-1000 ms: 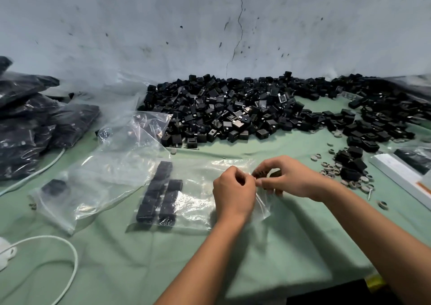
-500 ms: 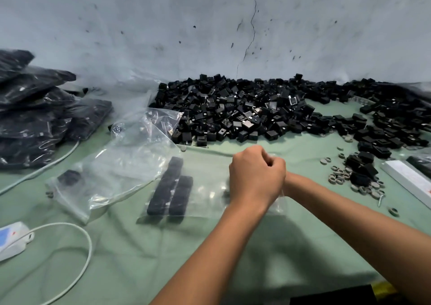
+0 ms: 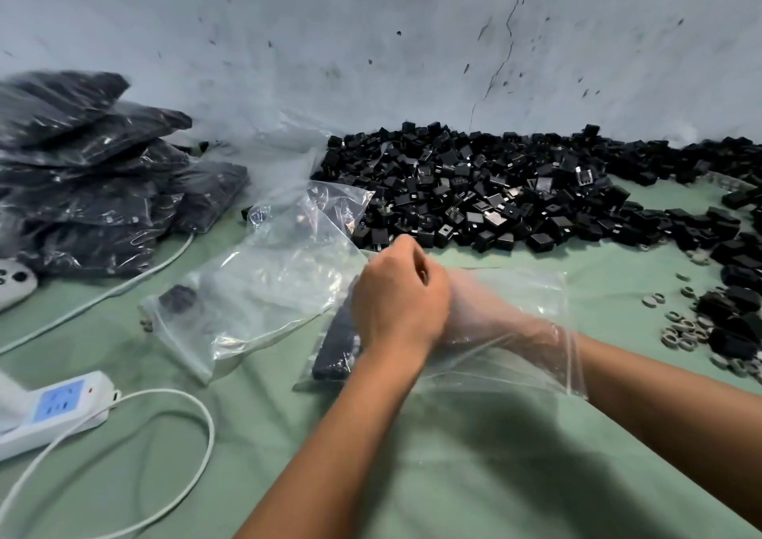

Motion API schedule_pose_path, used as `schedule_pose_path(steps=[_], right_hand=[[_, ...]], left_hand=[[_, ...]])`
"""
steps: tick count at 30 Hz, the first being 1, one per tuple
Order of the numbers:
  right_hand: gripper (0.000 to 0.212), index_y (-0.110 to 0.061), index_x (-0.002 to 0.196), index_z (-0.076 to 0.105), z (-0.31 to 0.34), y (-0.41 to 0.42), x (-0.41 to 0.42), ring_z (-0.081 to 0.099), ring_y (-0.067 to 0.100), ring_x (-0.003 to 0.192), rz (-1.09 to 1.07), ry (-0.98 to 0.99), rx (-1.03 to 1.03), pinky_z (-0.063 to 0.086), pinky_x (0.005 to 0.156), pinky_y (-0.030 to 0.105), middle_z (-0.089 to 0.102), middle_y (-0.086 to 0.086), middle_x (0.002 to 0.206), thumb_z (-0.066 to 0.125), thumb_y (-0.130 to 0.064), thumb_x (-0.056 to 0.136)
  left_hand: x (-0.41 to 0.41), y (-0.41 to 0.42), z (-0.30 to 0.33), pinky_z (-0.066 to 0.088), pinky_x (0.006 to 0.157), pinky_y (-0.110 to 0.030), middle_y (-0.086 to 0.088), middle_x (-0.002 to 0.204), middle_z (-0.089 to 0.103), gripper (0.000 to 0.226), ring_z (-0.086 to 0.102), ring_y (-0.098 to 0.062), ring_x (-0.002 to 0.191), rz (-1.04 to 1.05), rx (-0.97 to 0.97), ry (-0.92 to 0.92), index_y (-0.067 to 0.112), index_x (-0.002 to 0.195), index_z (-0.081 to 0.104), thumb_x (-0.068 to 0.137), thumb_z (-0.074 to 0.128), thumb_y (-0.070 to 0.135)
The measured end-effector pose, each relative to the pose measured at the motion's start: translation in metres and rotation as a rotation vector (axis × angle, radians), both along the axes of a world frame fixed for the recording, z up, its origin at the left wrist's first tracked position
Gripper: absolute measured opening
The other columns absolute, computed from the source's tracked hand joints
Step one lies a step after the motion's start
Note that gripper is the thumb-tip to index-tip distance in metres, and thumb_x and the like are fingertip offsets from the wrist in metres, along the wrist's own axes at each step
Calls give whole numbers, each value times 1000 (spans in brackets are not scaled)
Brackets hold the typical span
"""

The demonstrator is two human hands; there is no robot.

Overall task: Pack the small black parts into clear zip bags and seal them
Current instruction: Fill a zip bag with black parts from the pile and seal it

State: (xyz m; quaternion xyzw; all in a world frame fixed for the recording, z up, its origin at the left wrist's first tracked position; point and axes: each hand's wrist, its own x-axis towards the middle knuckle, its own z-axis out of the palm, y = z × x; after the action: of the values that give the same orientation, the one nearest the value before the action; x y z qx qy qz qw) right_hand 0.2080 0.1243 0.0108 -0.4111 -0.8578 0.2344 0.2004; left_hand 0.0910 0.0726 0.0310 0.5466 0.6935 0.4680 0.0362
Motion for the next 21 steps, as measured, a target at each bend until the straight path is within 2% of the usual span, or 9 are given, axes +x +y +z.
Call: schedule_pose_path(steps=[2, 4, 6, 8, 11, 13, 15, 18, 21], right_hand=[[27, -14, 114, 73, 6, 5, -13, 69, 19, 95, -35, -79, -147, 57, 88, 42, 72, -3, 101, 64, -35, 101], [23, -21, 115, 73, 9, 4, -18, 70, 10, 93, -33, -69, -249, 58, 89, 39, 71, -12, 103, 62, -36, 101], [18, -19, 115, 72, 8, 2, -18, 69, 8, 94, -13, -9, -299, 58, 87, 33, 70, -13, 104, 63, -27, 101], [20, -16, 117, 71, 7, 1, -18, 69, 4, 95, 39, 16, -312, 56, 78, 19, 70, -10, 108, 63, -13, 99], [27, -11, 122, 70, 10, 4, -19, 65, 10, 114, 68, 24, -343, 49, 86, 10, 68, -3, 125, 61, -4, 98], [33, -12, 128, 67, 10, 5, -19, 64, 14, 116, 78, -1, -339, 47, 83, 5, 67, -1, 127, 61, -2, 97], [36, -14, 131, 67, 9, 7, -20, 65, 15, 116, 85, -18, -328, 51, 90, 13, 68, 0, 129, 62, -3, 97], [29, -14, 121, 74, 7, 10, -21, 67, 16, 117, 145, -4, -306, 53, 103, 40, 68, -2, 132, 65, -5, 96], [30, -12, 116, 76, 1, 12, -20, 68, 16, 114, 220, 30, -326, 53, 102, 46, 70, -4, 128, 73, 0, 88]], left_hand=[[-41, 8, -15, 33, 57, -27, 5, 75, 61, 11, 54, -16, 67, 141, -68, -42, 22, 80, 57, 90, 60, 20], [-74, 13, -29, 39, 68, -33, -2, 88, 67, 4, 57, -25, 82, 203, -154, -76, 18, 85, 61, 90, 61, 18], [-95, 17, -40, 41, 71, -33, -2, 88, 68, 4, 61, -27, 86, 207, -231, -110, 17, 86, 63, 90, 62, 18], [-105, 21, -47, 42, 71, -32, 1, 86, 70, 5, 63, -27, 87, 186, -293, -140, 19, 85, 65, 90, 64, 20], [-110, 26, -53, 49, 74, -33, 4, 83, 71, 9, 66, -25, 85, 142, -333, -151, 21, 81, 67, 89, 69, 24], [-111, 28, -56, 51, 75, -34, 5, 81, 71, 12, 66, -24, 83, 128, -340, -140, 21, 79, 67, 89, 71, 26], [-111, 29, -58, 51, 74, -33, 6, 78, 70, 13, 67, -24, 82, 126, -339, -128, 21, 77, 67, 88, 72, 27], [-112, 29, -61, 45, 71, -30, 9, 75, 68, 14, 66, -22, 81, 128, -335, -117, 21, 76, 66, 87, 74, 27], [-110, 26, -59, 43, 70, -30, 7, 78, 68, 13, 66, -24, 83, 119, -338, -96, 21, 78, 65, 89, 72, 26]])
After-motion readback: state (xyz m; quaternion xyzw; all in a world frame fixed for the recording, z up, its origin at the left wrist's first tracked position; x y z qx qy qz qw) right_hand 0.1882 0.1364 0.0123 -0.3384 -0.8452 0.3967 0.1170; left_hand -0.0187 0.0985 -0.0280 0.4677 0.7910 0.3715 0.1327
